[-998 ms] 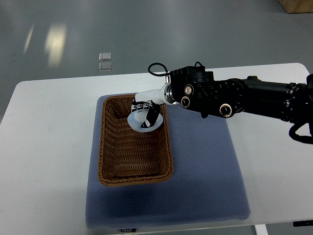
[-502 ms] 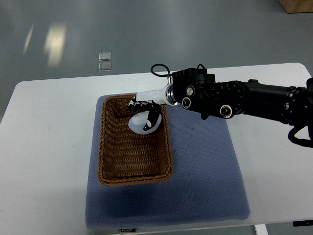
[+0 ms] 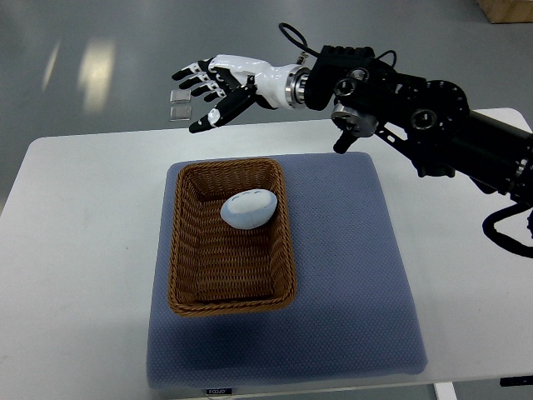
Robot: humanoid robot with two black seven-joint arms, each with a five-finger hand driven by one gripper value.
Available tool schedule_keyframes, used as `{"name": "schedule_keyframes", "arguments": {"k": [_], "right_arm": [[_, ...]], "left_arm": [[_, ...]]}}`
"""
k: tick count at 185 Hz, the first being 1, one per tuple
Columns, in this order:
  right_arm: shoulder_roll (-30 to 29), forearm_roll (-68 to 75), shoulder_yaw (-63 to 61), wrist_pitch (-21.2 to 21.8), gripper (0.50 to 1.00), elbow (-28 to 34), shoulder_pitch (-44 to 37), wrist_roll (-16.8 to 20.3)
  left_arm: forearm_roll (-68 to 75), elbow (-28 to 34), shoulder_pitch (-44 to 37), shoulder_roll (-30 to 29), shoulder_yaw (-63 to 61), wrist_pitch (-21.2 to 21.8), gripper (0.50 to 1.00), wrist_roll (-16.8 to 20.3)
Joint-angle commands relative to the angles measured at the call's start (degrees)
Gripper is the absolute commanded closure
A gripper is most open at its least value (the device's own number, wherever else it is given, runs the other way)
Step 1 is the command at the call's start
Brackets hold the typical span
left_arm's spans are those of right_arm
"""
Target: Place blue toy in brown basket
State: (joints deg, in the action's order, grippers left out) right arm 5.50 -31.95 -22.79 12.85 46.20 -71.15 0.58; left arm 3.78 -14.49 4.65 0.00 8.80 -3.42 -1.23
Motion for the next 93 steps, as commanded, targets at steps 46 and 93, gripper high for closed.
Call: {"name": "schedule_keyframes", "arguments": {"k": [46, 93], "right_arm": [[0.39, 16.13, -30.64, 0.16, 0.603, -1.64, 23.33, -7.70], [-2.60, 21.93, -39.78, 1.21, 0.603, -4.36, 32.47, -10.16]], "left_arm": [[0.00, -0.01, 0.00, 0.00, -0.01, -0.01, 0.500, 0.00], [0.09, -0.54, 0.00, 0.00, -0.01, -0.01, 0.500, 0.00]]}}
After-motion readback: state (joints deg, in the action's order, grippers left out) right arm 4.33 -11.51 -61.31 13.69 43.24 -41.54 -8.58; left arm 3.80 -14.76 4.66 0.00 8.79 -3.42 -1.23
